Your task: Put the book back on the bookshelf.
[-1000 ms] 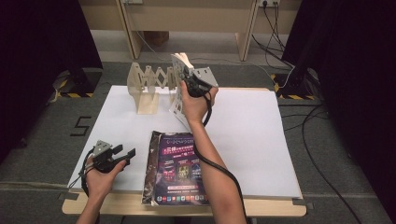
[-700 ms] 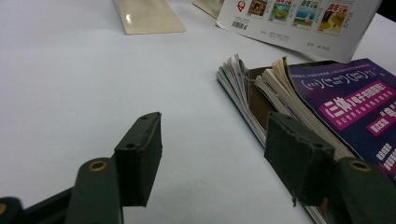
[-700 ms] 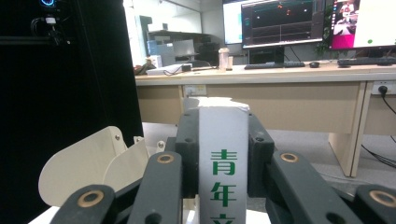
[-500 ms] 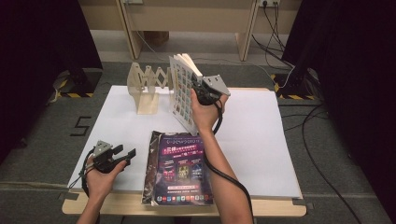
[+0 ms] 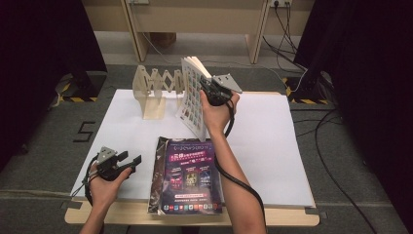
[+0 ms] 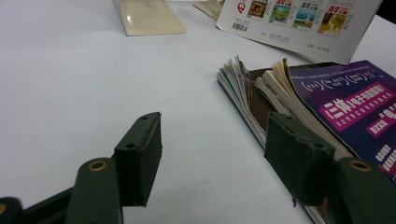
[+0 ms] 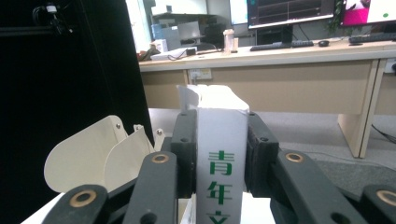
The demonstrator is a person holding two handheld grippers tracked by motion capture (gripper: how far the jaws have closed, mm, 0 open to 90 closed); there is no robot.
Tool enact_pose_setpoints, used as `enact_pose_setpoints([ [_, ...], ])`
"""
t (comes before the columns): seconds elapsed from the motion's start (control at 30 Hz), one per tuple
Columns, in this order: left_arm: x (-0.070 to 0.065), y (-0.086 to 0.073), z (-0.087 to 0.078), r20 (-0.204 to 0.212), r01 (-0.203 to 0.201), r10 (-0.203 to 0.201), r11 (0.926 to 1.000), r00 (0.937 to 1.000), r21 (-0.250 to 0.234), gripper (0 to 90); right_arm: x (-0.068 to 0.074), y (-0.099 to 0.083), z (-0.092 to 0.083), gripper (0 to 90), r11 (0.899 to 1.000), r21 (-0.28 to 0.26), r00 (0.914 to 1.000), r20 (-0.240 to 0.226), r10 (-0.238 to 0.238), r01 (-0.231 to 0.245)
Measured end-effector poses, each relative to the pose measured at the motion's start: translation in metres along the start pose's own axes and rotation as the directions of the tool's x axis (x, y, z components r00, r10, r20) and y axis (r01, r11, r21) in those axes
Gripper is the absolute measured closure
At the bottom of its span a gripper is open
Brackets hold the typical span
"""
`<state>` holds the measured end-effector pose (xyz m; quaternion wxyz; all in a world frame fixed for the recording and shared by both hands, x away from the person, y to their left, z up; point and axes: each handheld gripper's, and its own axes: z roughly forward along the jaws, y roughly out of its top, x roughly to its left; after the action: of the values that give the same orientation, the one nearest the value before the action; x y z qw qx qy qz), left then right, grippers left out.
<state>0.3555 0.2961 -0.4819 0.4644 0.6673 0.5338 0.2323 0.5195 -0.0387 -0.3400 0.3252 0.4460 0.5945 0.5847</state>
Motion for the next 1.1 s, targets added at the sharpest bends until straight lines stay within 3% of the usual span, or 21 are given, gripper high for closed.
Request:
enact_pose_setpoints([
  [0.37,0.001,-0.001,0.001,0.003,-0.001,0.001,1.0,1.0,0.006,35.9,-0.004,0.004,0.012,63.1,0.998,0.056,0.9998,-0.014,0.014,-0.013],
  [0.47,0.001,-0.001,0.001,0.003,-0.002,0.002,1.0,1.0,0.005,35.9,-0.005,0.007,0.019,61.5,0.995,0.092,0.9995,-0.013,0.028,-0.027],
  [0.53,0.001,-0.001,0.001,0.004,-0.001,0.001,1.0,1.0,0.004,35.9,-0.006,0.008,0.021,63.3,0.995,0.099,0.9999,-0.007,0.008,-0.007],
  [1.1,0.0,-0.001,0.002,0.008,-0.004,0.004,0.9999,1.0,0.011,35.8,-0.01,0.01,0.032,61.0,0.987,0.161,1.0,-0.008,0.001,0.001],
])
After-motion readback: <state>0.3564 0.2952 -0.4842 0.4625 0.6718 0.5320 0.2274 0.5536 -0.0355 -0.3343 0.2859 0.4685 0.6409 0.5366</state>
